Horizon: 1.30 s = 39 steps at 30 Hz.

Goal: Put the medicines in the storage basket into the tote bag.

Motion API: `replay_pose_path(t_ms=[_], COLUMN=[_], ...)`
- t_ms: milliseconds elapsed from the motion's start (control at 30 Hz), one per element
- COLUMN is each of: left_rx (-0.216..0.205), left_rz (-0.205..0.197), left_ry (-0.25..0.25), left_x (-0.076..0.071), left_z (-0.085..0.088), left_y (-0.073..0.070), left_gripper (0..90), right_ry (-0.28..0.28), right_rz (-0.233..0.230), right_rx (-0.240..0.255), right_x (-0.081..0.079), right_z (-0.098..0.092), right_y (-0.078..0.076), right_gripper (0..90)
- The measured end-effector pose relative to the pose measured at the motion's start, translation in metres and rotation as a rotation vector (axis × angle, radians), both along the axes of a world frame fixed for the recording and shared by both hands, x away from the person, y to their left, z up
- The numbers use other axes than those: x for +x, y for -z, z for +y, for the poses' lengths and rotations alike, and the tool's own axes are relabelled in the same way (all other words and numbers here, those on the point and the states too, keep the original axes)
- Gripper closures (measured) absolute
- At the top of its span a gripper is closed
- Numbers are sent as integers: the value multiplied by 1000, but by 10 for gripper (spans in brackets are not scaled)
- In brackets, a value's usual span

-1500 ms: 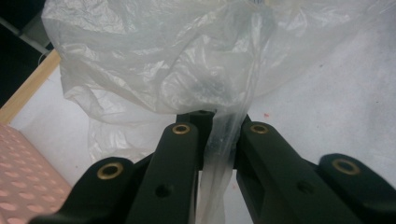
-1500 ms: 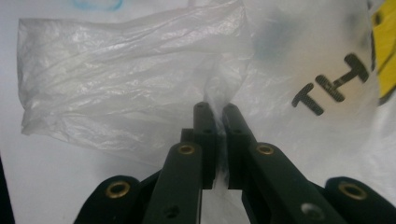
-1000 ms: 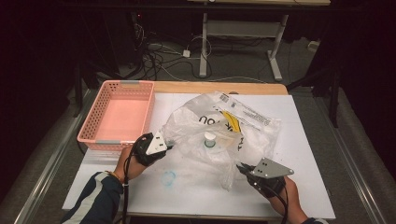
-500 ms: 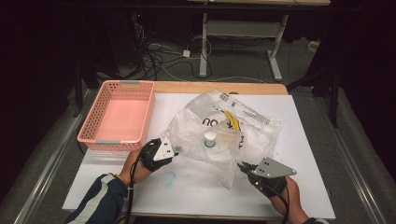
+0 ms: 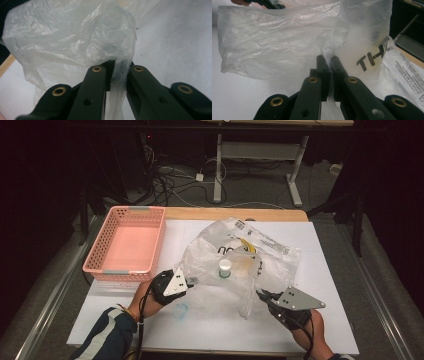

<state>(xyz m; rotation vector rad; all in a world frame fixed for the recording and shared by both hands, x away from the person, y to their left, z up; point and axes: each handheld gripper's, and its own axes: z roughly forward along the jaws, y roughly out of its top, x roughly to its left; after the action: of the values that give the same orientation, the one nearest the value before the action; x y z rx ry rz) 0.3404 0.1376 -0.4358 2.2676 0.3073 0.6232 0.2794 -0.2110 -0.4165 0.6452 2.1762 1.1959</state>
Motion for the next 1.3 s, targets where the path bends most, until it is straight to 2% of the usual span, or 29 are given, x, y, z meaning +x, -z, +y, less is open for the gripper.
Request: replay_pose_path(t_ms=[67, 133, 233, 400, 567, 800, 900, 1133, 1200, 1300], left_rx=[-12, -24, -77, -144, -214, -268, -296, -365, -367, -362], left_rz=[-3, -33, -73, -131, -195, -256, -261, -263, -267, -259], left_ry=[7, 12, 10, -3, -21, -16, -17, 1, 10, 17], left_x=[-3, -6, -7, -8, -8, -12, -13, -17, -19, -17], left_z=[-1, -1, 2, 11, 18, 23, 27, 31, 28, 22], left_y=[-4, -10, -23, -48, -68, -96, -108, -129, -130, -123], left_gripper=[858, 858, 858, 858, 858, 858, 858, 857, 857, 857], right_ry=[6, 10, 18, 26, 29, 29, 30, 58, 54, 55], right_rz=[-10, -18, -46, -109, -169, -220, -228, -268, -270, -264], right_rx=[17, 36, 50, 99, 109, 135, 175, 208, 207, 193], right_x=[0, 0, 0, 5, 9, 9, 6, 2, 2, 4], right_z=[-2, -3, -5, -11, -9, -9, -14, -24, -22, -17], right_y=[-4, -8, -16, -41, -59, -76, -86, -104, -105, -101], right_gripper=[896, 898, 900, 900, 900, 900, 900, 900, 900, 900])
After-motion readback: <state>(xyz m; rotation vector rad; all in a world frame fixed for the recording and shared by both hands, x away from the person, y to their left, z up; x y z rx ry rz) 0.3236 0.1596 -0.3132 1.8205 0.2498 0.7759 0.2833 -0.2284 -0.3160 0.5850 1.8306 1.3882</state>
